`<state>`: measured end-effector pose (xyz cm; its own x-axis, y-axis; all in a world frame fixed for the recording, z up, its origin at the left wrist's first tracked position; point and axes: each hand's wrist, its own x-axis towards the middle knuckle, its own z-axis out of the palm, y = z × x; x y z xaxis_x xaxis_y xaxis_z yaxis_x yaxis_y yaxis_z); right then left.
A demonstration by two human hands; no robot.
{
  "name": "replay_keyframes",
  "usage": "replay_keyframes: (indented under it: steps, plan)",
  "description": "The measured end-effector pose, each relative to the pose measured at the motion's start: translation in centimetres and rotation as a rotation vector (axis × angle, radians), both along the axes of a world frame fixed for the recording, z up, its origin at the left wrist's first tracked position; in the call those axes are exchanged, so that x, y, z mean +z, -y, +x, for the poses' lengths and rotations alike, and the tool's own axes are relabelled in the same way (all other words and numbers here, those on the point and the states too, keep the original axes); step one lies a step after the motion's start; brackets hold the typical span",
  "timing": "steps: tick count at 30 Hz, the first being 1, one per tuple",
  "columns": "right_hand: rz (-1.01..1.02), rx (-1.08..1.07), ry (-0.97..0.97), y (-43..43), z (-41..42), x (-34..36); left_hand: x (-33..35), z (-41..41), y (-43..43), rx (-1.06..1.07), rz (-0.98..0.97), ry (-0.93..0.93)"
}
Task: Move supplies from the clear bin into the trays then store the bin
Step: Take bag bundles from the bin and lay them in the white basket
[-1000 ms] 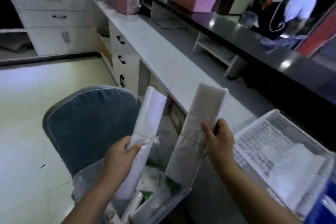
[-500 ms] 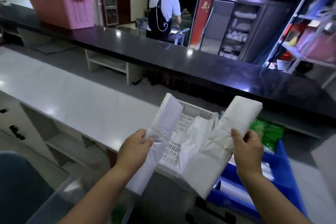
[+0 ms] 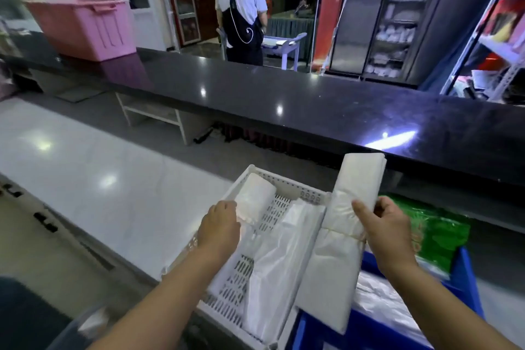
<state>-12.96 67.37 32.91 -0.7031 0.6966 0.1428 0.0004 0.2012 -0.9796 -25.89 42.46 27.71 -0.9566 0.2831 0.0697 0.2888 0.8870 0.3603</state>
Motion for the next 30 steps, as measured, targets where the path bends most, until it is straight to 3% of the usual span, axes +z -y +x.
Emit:
replay_keyframes:
  steps: [5,16,18,20,24,27,30]
  plan:
    - [-0.042,0.058,0.047,-0.7,-2.1,-0.9,-2.2,-0.3,-0.3,-0.283,-0.236,0.109]
    - [-0.054,0.053,0.061,0.2,-3.9,-0.2,-2.3,-0.6,1.1,-0.353,-0.379,0.258]
    - [-0.046,0.051,0.043,1.1,-4.4,0.7,-0.5,-0.4,0.4,-0.363,-0.215,0.223]
    - [-0.058,0.074,0.022,2.1,-5.3,1.5,1.4,0.2,-0.7,-0.354,0.079,0.214]
    - [-0.094,0.137,-0.023,4.7,-7.2,2.1,5.0,1.8,-2.6,-0.379,0.701,0.673]
    - [-0.125,0.204,-0.033,7.1,-8.6,2.1,6.2,1.1,-1.5,-0.295,0.902,0.743]
    - [-0.05,0.36,0.056,8.0,-9.0,1.1,6.9,-0.8,1.1,-0.172,0.876,0.519]
